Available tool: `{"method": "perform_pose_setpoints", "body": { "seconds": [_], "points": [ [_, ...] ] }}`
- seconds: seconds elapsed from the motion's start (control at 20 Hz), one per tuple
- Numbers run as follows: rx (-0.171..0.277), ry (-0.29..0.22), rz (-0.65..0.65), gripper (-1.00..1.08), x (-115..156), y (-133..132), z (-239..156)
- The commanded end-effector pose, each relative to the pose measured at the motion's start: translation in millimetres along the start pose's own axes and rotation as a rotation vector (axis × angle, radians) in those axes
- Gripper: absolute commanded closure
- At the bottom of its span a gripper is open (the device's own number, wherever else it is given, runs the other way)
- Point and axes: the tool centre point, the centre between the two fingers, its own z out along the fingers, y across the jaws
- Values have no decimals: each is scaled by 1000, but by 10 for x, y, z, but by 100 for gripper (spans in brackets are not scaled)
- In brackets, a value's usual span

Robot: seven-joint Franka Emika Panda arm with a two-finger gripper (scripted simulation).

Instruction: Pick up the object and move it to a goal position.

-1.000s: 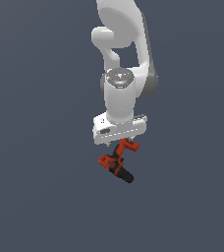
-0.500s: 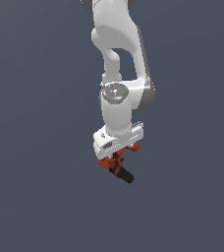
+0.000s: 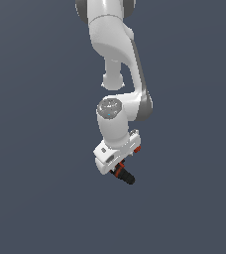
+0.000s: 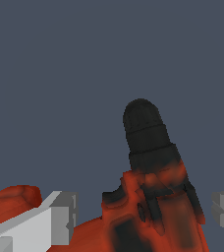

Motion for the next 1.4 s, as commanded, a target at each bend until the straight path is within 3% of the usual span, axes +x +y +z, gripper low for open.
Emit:
{"method": "perform_pose_setpoints", "body": {
  "seconds": [0.0,0.65,1.35],
  "points": [
    [6,21,-53,-100,36,47,79],
    [17,98,-215,-100,132,214,321],
    [17,106,-230,-100,151,228,496]
  ]
}}
